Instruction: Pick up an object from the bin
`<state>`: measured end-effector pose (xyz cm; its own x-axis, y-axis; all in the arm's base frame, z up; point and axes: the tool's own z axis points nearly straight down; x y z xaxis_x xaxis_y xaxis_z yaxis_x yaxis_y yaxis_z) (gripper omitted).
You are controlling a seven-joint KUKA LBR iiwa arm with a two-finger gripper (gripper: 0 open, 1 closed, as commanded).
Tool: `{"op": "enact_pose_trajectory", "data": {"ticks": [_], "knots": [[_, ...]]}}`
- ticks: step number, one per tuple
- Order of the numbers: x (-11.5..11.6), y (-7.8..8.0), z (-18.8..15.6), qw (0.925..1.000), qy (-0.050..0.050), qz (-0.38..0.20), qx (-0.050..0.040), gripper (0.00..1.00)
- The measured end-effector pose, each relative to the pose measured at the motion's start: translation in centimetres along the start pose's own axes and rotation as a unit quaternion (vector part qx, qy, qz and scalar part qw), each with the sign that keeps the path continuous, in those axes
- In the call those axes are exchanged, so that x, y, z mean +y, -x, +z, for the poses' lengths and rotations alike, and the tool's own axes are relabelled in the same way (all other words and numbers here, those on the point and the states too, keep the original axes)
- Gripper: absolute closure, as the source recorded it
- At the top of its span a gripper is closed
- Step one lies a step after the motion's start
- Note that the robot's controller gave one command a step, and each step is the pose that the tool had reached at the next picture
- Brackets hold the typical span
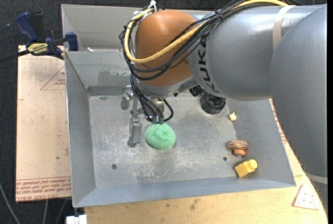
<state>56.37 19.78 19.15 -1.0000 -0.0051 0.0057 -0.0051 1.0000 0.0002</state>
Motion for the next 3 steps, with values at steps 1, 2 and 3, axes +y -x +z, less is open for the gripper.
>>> {"op": "enact_pose_trajectory", "data": {"ticks": [1, 2, 3], "knots": [[-0.1, 0.1, -0.5, 1.0000, 0.001, 0.002, -0.0029, 0.00], [-3.0, -0.6, 1.5, 0.9995, 0.002, -0.031, -0.0051, 0.00], [-7.1, -3.1, 2.4, 0.9994, 0.000, -0.035, -0.0025, 0.00]]}}
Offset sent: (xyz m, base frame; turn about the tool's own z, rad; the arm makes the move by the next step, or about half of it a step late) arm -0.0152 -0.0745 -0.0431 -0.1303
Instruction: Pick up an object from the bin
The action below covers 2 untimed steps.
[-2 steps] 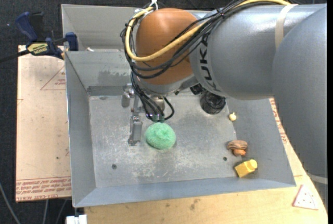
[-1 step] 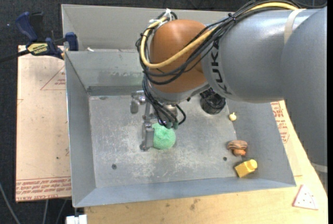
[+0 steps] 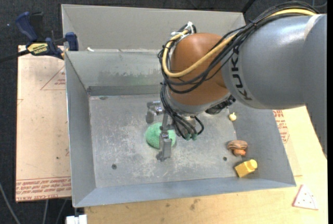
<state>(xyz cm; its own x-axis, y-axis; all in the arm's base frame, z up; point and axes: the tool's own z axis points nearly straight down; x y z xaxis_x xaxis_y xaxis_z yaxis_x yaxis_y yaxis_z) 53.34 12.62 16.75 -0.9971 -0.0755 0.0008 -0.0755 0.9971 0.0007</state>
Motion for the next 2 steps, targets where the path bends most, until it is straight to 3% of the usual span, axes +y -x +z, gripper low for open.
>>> {"op": "enact_pose_trajectory", "data": {"ticks": [1, 2], "knots": [[-1.9, 3.4, 0.5, 1.0000, 0.000, -0.004, -0.0006, 0.00], [-3.5, 5.4, 1.3, 0.9997, 0.000, -0.023, -0.0040, 0.00]]}}
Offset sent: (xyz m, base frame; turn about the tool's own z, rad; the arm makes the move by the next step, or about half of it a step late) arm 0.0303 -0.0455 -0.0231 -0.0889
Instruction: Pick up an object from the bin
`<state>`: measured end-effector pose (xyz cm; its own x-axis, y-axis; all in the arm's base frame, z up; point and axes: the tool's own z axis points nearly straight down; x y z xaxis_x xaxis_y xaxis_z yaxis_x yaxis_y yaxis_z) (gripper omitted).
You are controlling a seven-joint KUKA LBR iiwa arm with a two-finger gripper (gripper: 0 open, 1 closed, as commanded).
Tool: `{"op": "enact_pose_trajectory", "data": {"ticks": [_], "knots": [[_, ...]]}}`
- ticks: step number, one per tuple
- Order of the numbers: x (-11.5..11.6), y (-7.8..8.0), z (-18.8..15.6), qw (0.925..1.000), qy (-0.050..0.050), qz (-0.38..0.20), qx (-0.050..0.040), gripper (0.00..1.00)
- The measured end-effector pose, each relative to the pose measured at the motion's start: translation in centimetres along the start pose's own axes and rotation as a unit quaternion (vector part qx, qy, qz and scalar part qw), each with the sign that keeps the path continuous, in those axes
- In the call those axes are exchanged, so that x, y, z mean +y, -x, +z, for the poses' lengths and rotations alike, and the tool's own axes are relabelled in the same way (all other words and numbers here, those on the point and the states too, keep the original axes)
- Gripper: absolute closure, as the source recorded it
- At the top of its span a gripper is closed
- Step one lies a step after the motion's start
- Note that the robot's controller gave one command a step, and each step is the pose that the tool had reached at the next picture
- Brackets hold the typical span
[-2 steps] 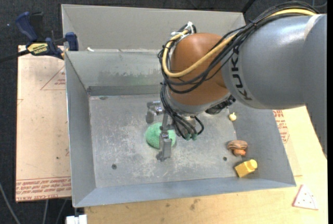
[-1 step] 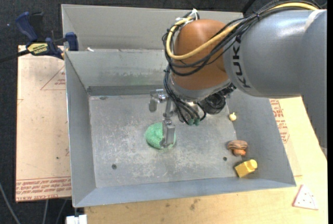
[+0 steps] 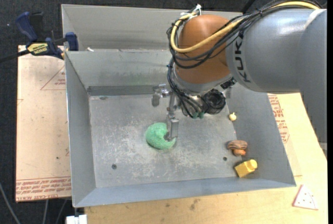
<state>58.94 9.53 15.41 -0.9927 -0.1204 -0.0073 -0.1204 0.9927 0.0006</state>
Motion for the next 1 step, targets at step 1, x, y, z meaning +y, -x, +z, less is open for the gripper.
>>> {"op": "enact_pose_trajectory", "data": {"ticks": [1], "knots": [[0.04, -0.26, 4.21, 0.9981, 0.000, 0.061, 0.0032, 1.00]]}}
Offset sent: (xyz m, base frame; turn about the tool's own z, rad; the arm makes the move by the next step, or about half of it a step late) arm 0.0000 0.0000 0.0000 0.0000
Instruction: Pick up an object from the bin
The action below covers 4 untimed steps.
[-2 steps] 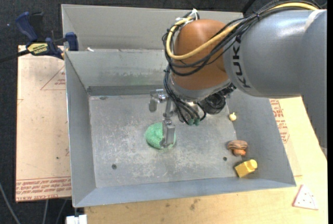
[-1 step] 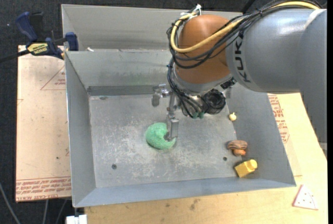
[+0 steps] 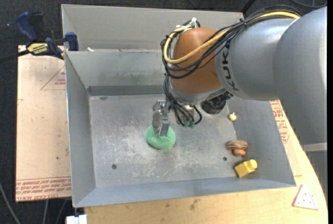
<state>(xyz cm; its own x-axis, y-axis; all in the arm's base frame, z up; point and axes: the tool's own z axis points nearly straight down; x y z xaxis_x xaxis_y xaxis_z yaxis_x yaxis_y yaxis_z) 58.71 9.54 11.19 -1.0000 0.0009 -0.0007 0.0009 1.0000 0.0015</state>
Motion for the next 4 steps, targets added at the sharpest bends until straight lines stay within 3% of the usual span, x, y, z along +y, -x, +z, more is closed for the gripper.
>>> {"op": "enact_pose_trajectory", "data": {"ticks": [1, 2, 3, 4], "knots": [[0.0, 0.0, 0.0, 1.0000, 0.000, 0.000, 0.0000, 0.00], [0.0, 0.0, 0.0, 1.0000, 0.000, 0.000, 0.0000, 0.00], [-1.4, -1.0, 2.4, 0.9996, 0.000, -0.027, -0.0010, 0.00], [-1.8, -0.5, 3.8, 1.0000, 0.002, -0.003, 0.0007, 1.00]]}}
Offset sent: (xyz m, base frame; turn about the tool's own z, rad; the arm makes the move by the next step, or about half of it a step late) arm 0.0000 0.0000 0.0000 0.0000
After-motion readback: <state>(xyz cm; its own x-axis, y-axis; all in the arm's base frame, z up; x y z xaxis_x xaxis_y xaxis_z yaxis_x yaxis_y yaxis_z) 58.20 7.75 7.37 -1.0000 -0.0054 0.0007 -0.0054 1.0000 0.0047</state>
